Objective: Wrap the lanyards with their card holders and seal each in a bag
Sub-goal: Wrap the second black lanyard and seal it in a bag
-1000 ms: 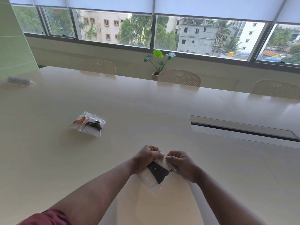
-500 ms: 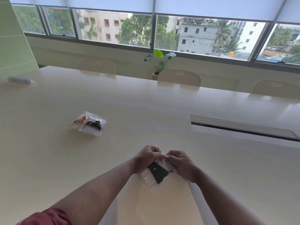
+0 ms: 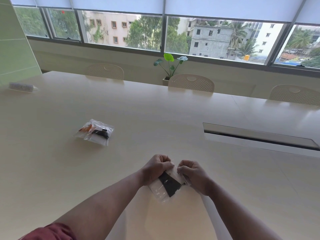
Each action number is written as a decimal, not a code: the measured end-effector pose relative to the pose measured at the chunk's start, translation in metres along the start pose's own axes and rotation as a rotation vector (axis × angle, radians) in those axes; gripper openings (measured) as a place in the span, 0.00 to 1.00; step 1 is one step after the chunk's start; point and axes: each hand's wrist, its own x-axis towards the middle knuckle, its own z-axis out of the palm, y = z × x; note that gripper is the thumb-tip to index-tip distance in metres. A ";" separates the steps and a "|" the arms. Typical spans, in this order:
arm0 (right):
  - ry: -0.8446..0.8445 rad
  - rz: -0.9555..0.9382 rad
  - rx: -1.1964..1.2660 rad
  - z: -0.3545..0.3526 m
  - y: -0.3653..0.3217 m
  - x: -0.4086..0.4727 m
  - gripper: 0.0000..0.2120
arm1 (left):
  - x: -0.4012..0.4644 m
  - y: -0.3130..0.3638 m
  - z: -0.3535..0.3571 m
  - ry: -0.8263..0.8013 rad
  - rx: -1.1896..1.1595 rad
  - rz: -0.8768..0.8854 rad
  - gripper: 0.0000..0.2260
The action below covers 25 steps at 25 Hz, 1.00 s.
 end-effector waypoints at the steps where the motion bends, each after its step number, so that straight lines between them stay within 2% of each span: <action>1: -0.004 -0.007 -0.009 0.001 0.000 0.000 0.13 | 0.000 0.001 -0.001 -0.006 0.010 -0.003 0.07; 5: -0.035 -0.014 -0.005 0.001 0.000 0.001 0.08 | -0.003 0.003 -0.002 -0.060 0.066 0.011 0.08; 8: -0.047 -0.011 0.015 -0.002 0.000 0.001 0.09 | -0.003 0.001 0.001 -0.063 0.031 0.025 0.06; 16: -0.047 -0.014 -0.061 0.003 -0.001 -0.001 0.11 | 0.000 -0.005 0.002 -0.016 0.101 0.052 0.07; 25: -0.003 0.021 -0.023 0.002 0.000 -0.002 0.11 | 0.000 -0.007 -0.001 0.042 0.024 0.054 0.10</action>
